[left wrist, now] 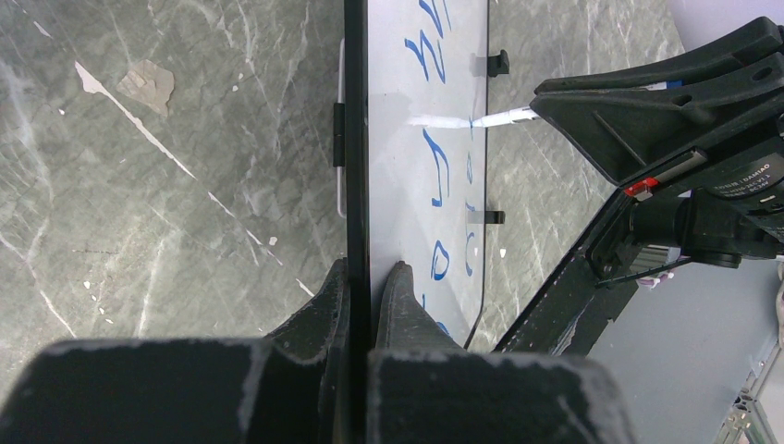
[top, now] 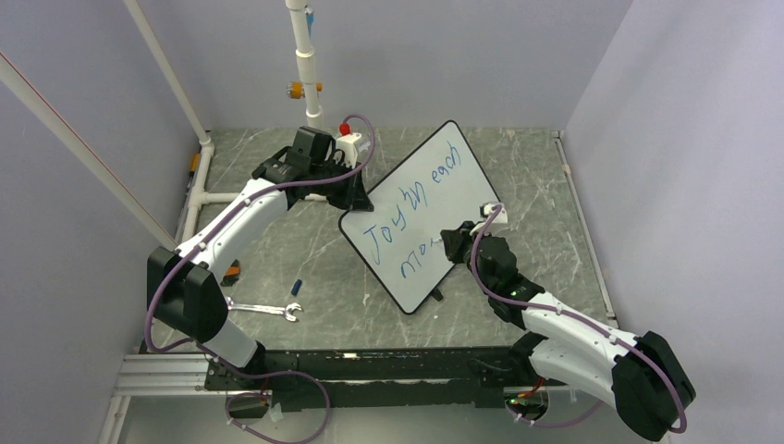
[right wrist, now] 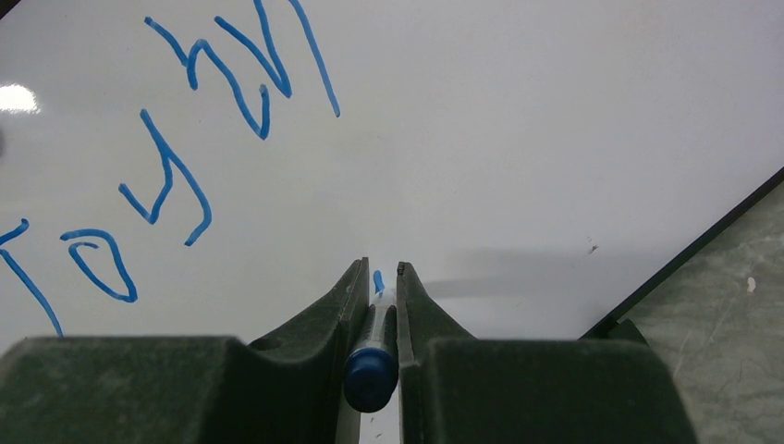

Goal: Write a sentence on the whiteboard

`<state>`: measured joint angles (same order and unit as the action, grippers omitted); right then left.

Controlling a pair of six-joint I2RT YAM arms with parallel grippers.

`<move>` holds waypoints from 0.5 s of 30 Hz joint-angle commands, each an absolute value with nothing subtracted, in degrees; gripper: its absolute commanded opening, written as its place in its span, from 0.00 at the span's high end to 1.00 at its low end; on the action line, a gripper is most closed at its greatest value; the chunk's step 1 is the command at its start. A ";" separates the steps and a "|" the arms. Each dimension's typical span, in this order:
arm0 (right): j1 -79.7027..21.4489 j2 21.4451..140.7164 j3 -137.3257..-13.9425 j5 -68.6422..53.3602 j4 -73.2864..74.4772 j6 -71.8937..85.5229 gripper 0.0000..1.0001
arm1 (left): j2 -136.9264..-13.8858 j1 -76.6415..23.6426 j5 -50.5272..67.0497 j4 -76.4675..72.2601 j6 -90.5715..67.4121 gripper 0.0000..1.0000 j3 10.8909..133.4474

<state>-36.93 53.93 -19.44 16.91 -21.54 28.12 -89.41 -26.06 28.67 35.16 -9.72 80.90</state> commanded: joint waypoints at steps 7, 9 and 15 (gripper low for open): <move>-37.09 53.29 -17.59 16.79 -18.69 28.22 1.00 | -89.91 -25.15 9.57 37.20 1.41 1.00 81.04; -37.13 53.31 -17.67 16.87 -18.63 28.13 1.00 | -89.89 -25.14 9.50 37.20 1.40 1.00 81.04; -37.05 53.72 -19.21 16.87 -18.42 27.32 1.00 | -89.92 -25.18 9.48 37.27 1.41 1.00 81.06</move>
<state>-36.93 53.25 -18.87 17.08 -21.06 28.10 -89.41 -26.06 28.69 35.18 -9.72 80.90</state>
